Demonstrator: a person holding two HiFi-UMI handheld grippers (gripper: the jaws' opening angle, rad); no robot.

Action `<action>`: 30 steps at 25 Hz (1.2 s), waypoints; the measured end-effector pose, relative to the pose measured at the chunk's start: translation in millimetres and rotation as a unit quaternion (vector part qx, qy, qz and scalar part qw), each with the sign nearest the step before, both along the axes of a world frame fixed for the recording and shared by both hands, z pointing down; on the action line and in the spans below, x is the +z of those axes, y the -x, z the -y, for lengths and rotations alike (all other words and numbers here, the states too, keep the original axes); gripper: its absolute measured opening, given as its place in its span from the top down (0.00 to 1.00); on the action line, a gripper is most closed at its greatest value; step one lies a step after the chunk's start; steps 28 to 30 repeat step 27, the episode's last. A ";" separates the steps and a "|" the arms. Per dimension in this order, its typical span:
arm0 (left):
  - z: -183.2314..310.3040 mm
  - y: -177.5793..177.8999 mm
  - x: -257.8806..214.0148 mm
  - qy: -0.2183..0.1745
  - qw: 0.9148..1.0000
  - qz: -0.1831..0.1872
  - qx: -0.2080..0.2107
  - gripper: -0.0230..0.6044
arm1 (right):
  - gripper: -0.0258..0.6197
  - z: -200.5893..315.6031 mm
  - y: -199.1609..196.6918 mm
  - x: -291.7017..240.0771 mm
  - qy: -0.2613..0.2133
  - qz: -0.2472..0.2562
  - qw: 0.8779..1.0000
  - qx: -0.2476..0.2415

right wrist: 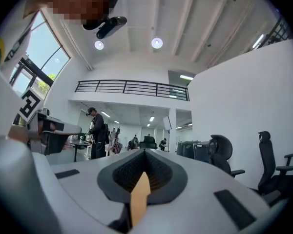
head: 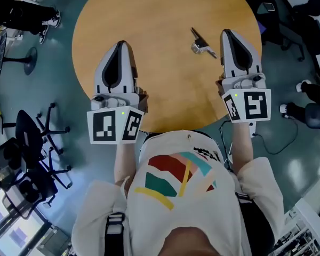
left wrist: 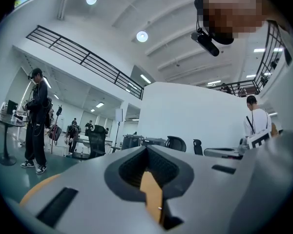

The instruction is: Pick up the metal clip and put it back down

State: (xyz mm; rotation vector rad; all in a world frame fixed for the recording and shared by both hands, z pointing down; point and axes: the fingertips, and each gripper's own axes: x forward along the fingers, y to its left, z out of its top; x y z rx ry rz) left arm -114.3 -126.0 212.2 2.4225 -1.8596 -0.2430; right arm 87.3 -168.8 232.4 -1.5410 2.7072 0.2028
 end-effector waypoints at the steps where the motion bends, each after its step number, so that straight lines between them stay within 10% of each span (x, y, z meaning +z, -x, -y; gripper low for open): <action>1: -7.5 -2.4 -6.7 -0.008 1.000 -0.001 0.002 0.89 | 0.94 -11.9 -3.0 -10.6 -0.010 0.002 1.000 0.005; 30: -110.7 -52.3 -65.7 -0.085 0.996 -0.009 0.014 0.89 | 0.94 -139.6 -50.9 -78.7 -0.084 0.025 0.996 0.009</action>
